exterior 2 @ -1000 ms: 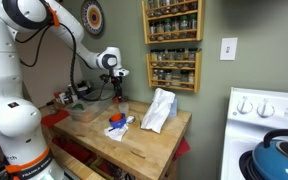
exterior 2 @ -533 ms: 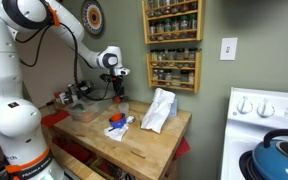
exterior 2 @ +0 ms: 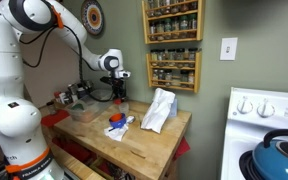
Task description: Put the lid on the container
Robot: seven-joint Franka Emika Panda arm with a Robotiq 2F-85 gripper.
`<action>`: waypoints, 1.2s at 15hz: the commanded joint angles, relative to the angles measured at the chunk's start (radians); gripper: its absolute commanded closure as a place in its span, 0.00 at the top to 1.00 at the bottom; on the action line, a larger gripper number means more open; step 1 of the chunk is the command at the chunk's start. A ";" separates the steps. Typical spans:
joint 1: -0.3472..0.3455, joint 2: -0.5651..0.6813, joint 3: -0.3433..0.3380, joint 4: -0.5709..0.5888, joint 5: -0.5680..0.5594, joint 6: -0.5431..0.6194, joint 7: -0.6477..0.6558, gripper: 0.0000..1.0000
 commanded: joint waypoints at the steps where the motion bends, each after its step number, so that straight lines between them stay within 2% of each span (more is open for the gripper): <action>1: 0.008 0.041 -0.016 0.035 -0.038 -0.013 -0.042 0.46; 18: 0.017 0.138 -0.025 0.120 -0.129 -0.048 -0.151 0.46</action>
